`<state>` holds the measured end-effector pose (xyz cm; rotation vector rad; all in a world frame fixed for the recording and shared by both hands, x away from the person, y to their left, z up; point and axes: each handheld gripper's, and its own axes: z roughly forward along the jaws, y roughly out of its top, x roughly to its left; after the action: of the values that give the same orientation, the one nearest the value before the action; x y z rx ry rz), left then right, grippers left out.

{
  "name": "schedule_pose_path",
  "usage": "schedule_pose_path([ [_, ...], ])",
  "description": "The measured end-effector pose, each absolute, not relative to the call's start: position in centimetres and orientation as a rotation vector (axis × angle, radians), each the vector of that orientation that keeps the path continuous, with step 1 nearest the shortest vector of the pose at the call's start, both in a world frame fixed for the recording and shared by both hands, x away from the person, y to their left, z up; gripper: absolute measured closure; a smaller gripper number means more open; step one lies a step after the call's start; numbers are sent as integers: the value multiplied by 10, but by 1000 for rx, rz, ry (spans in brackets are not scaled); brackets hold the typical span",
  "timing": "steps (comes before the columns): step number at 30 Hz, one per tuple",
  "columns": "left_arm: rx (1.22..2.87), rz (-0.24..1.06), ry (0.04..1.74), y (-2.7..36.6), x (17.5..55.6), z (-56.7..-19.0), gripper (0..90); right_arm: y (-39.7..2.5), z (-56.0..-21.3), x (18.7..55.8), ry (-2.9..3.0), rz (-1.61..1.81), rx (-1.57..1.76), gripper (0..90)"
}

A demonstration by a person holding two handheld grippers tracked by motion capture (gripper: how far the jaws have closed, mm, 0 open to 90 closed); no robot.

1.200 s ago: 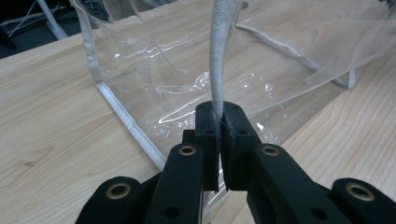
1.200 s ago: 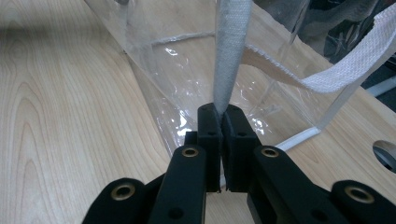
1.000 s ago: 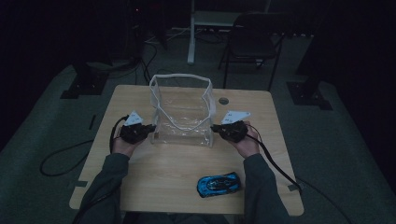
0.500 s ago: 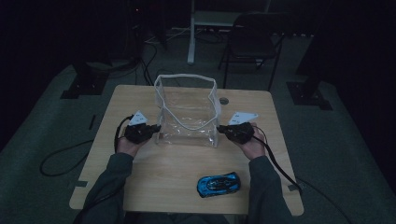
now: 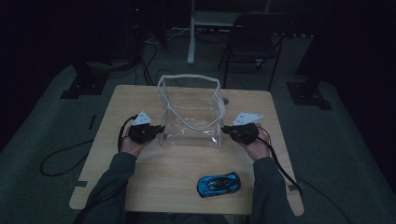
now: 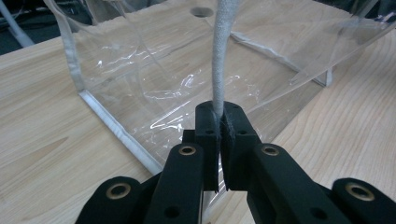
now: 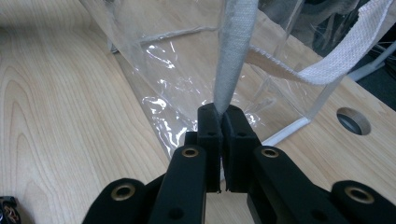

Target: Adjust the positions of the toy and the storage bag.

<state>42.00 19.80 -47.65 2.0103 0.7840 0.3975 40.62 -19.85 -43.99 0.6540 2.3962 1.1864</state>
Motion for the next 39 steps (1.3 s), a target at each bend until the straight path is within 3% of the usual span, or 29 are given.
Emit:
schedule_pose_path([
  [39, 2053, 369, 681, 167, 408, -474, 865, -237, -442, 382, 2361, 1189, 692, 872],
])
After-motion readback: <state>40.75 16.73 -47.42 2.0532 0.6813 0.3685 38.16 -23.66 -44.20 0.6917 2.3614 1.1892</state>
